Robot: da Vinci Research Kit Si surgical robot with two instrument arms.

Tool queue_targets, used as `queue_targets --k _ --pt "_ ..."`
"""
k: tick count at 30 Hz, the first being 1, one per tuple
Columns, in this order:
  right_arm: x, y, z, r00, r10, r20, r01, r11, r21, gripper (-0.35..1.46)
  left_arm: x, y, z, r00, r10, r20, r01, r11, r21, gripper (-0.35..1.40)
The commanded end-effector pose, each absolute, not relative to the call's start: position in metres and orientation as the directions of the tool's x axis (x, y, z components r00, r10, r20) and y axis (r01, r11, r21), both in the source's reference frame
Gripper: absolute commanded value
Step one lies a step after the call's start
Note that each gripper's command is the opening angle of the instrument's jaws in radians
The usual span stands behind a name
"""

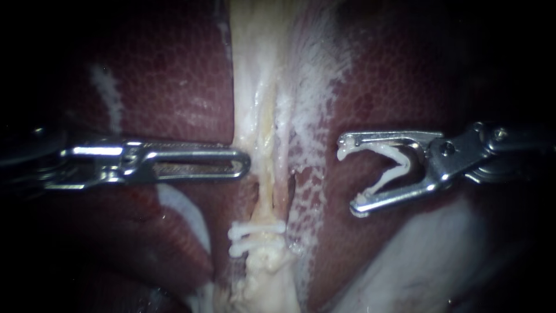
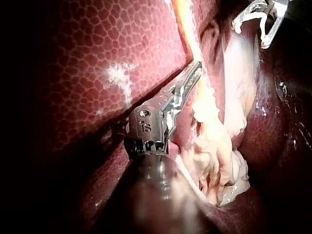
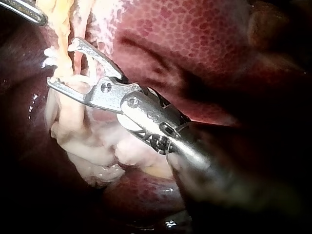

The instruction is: Clipping third clip left tube

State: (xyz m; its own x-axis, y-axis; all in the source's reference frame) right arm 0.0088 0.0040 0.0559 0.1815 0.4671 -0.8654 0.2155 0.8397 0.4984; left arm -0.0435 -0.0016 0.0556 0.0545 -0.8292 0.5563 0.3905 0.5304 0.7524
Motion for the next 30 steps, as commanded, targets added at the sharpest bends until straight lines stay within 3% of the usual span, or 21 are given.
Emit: queue_targets --k 1,14,30 --pt "0.0088 0.004 0.0559 0.182 0.467 -0.865 0.216 0.84 0.498 0.6 -0.0435 -0.0016 0.0556 0.055 -0.829 0.556 0.391 0.531 0.752 -0.35" --pt "0.0092 0.0035 0.0564 0.182 0.463 -0.868 0.214 0.843 0.494 0.6 -0.0431 -0.0012 0.055 0.055 -0.831 0.553 0.388 0.528 0.755 -0.35" --pt "0.016 -0.0022 0.0623 0.192 0.502 -0.843 0.234 0.811 0.536 0.6 -0.0406 -0.0001 0.0493 0.036 -0.831 0.556 0.399 0.522 0.754 -0.35"
